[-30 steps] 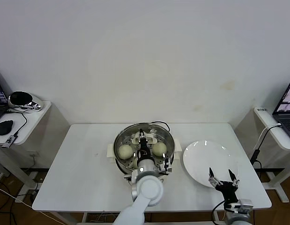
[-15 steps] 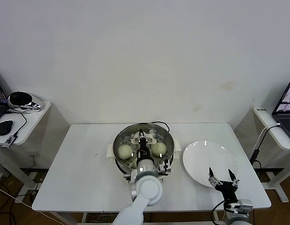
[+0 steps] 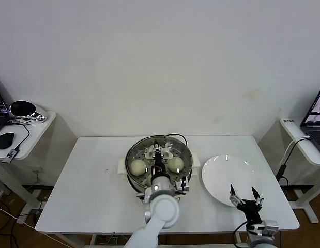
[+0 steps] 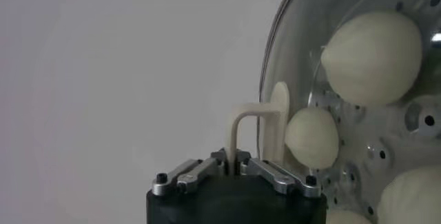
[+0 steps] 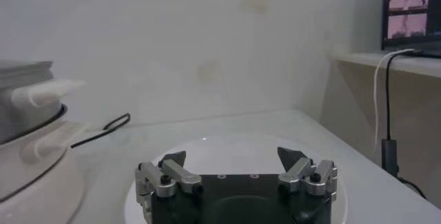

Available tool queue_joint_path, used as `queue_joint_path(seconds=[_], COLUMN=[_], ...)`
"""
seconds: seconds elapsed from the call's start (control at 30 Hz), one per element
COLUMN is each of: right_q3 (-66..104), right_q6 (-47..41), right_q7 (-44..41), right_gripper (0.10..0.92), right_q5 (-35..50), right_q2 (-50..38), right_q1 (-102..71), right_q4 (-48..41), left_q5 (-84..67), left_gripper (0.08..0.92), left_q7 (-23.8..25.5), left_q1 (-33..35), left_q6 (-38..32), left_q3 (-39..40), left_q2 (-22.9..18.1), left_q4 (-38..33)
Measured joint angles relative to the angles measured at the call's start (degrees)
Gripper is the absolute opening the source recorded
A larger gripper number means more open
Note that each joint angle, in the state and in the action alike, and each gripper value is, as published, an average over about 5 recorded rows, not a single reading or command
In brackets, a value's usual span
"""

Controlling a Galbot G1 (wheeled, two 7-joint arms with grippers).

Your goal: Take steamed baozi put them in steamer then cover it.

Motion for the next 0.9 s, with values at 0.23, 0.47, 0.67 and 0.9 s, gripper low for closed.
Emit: queue_joint_path(seconds=[0.23,0.47,0.67,0.9], right_q3=[0.1,0.1,-0.1,-0.2], right_q6=[0.0,0.0,0.0,0.2], right_q7=[0.0,0.0,0.0,-0.6], right_gripper=[0.823,0.823,0.823,0.823], right_q5=[-0.1,-0.2,-0.3,-0.9], right_q2=[0.0,0.0,0.1,-0.2], right_q1=[-0.1,-0.2,-0.2,-0.8], right_q4=[0.0,0.0,0.0,0.7], left_q5=[0.0,0.0,0.0,-1.2], left_gripper=[0.584,0.776,0.822,0.823], left_q7=[0.4,1.2,1.9,2.2], left_q1=[1.2,2.9,4.5,7.4], left_q6=[0.0,0.0,0.0,0.0], left_q3=[0.9,1.6,1.3,-0.1], left_q2=[0.1,1.0,1.9,3.3], left_q4=[-2.4,-5.8,-8.5,-13.7])
